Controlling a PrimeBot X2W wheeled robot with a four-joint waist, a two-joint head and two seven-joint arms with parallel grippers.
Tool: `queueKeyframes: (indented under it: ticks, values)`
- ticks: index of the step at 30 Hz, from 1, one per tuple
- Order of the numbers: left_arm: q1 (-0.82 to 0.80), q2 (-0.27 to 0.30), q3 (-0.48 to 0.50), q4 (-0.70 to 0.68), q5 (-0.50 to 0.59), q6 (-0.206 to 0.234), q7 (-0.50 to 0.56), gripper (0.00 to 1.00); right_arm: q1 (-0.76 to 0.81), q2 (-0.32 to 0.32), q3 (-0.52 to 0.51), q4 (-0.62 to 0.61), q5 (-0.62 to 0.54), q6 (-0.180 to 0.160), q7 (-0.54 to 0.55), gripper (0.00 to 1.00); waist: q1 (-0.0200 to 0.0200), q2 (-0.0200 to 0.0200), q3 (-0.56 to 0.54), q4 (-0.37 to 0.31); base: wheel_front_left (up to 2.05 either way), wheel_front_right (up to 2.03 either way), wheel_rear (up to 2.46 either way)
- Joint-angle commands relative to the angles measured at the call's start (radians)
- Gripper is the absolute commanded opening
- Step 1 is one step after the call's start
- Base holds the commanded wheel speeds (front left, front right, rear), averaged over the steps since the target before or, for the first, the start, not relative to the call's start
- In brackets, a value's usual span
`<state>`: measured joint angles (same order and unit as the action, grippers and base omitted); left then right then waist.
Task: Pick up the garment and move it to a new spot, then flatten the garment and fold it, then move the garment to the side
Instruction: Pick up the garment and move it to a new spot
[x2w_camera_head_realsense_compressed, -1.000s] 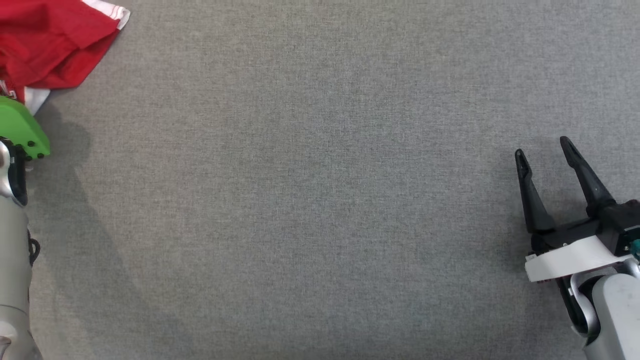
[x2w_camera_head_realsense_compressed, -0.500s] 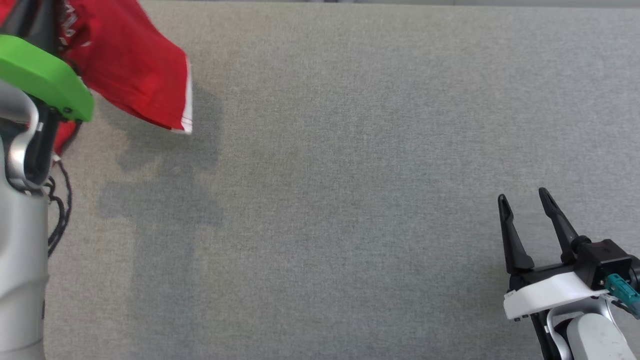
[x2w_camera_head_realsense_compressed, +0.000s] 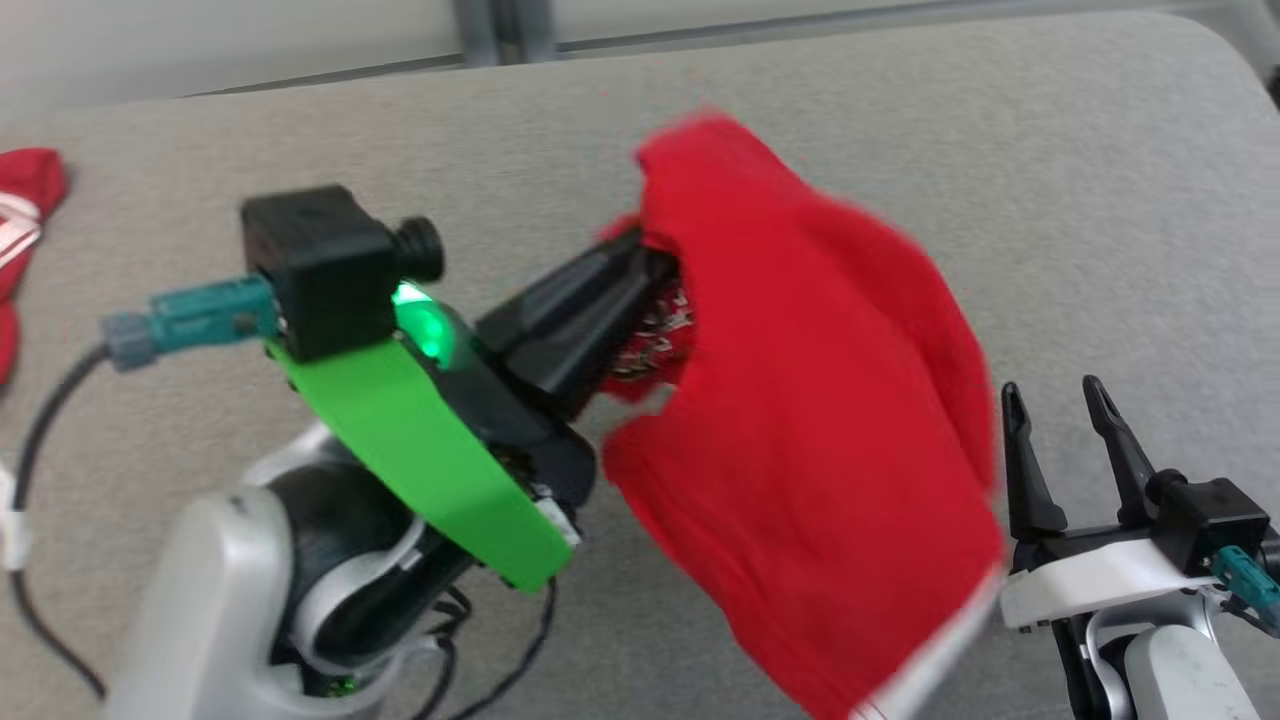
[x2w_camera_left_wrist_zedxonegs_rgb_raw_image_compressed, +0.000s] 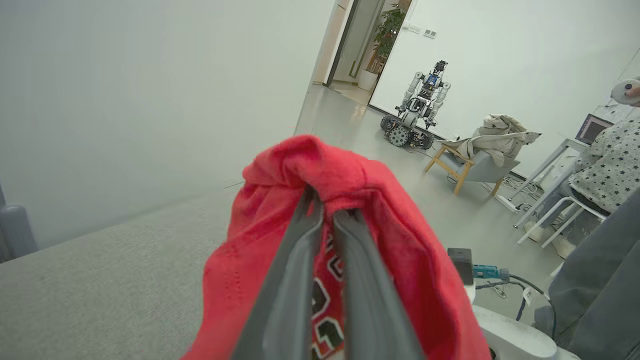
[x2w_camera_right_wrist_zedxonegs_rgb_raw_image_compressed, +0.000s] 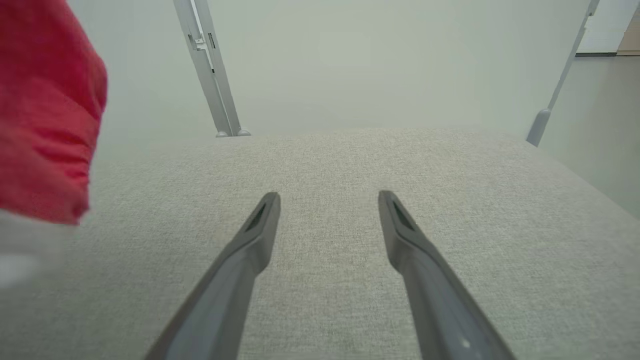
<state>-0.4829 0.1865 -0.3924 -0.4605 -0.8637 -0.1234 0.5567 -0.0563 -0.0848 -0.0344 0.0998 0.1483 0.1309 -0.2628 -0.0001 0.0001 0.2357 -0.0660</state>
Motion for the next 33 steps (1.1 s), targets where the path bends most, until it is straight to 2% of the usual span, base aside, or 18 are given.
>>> queueKeyframes:
  ticks: [1,2,4,7,9,12,14,15,16,17,21,24,26,27,29,33]
  values:
    - [0.020,-0.016,-0.013,0.017,-0.026,-0.004,-0.038,0.00,-0.013,0.005,-0.006,-0.002,0.005,0.000,-0.003,1.00,0.0001,-0.0001,0.029,-0.108,0.00,0.00,0.00]
    - [0.035,-0.031,-0.030,0.052,-0.051,-0.006,-0.063,0.00,-0.015,0.009,-0.009,-0.002,0.007,0.000,-0.003,1.00,0.0001,-0.0001,0.037,-0.127,0.00,0.00,0.00]
    - [0.006,-0.009,-0.059,0.107,-0.065,-0.007,-0.123,0.00,-0.021,0.013,-0.010,-0.001,0.009,0.000,-0.003,1.00,0.0001,-0.0001,0.055,-0.162,0.00,0.00,0.00]
    - [-0.025,0.026,-0.081,0.261,-0.079,-0.008,-0.246,0.00,-0.034,0.022,-0.012,0.002,0.013,0.000,-0.003,1.00,0.0001,-0.0001,0.080,-0.202,0.00,0.00,0.00]
    - [-0.045,0.064,-0.091,0.401,-0.075,-0.008,-0.347,0.00,-0.040,0.025,-0.012,0.006,0.016,0.000,-0.003,1.00,0.0001,-0.0001,0.093,-0.225,0.00,0.00,0.00]
    - [-0.089,0.150,-0.155,0.623,-0.007,-0.008,-0.506,0.00,-0.050,0.029,-0.004,0.009,0.017,0.000,-0.003,1.00,0.0001,-0.0001,0.105,-0.252,0.00,0.00,0.00]
    - [-0.104,0.187,-0.199,0.757,0.019,-0.008,-0.596,0.01,-0.051,0.030,-0.003,0.012,0.019,0.000,-0.003,1.00,0.0001,-0.0001,0.105,-0.262,0.00,0.00,0.00]
    - [-0.107,0.200,-0.214,0.828,0.025,-0.008,-0.637,0.33,-0.048,0.030,-0.004,0.013,0.018,0.000,-0.003,1.00,0.0001,-0.0001,0.102,-0.264,0.00,0.00,0.00]
    - [-0.109,0.205,-0.225,0.875,0.027,-0.008,-0.666,0.58,-0.044,0.030,-0.005,0.014,0.017,0.000,-0.003,1.00,0.0001,-0.0001,0.099,-0.263,0.00,0.00,0.00]
    - [-0.111,0.210,-0.246,0.928,0.031,-0.008,-0.696,1.00,-0.035,0.031,-0.009,0.013,0.015,0.000,-0.003,1.00,0.0001,-0.0001,0.092,-0.259,0.00,0.00,0.00]
    - [-0.111,0.218,-0.302,1.073,0.049,-0.008,-0.774,1.00,-0.008,0.031,-0.023,0.017,0.002,0.000,-0.003,1.00,0.0001,-0.0001,0.059,-0.226,0.00,0.00,0.00]
    - [-0.102,0.186,-0.256,1.115,0.069,0.015,-0.816,1.00,0.016,0.021,-0.038,0.013,-0.008,0.000,-0.003,1.00,0.0001,-0.0001,0.021,-0.187,0.00,0.00,0.00]
    - [-0.083,0.174,-0.215,1.072,0.142,0.050,-0.824,1.00,0.036,0.011,-0.051,0.007,-0.015,0.000,-0.003,1.00,0.0001,-0.0001,-0.010,-0.154,0.00,0.00,0.00]
    - [-0.052,0.173,-0.191,1.027,0.201,0.082,-0.822,1.00,0.045,0.009,-0.056,0.003,-0.016,0.000,-0.003,1.00,0.0001,-0.0001,-0.029,-0.136,0.00,0.00,0.00]
    - [0.046,0.140,-0.135,0.935,0.288,0.131,-0.820,1.00,0.070,0.000,-0.068,-0.005,-0.023,0.000,-0.003,1.00,0.0001,-0.0001,-0.070,-0.103,0.00,0.00,0.00]
    - [0.221,0.078,-0.030,0.735,0.436,0.201,-0.821,1.00,0.121,-0.012,-0.094,-0.023,-0.031,0.000,-0.003,1.00,0.0001,-0.0001,-0.139,-0.049,0.00,0.00,0.00]
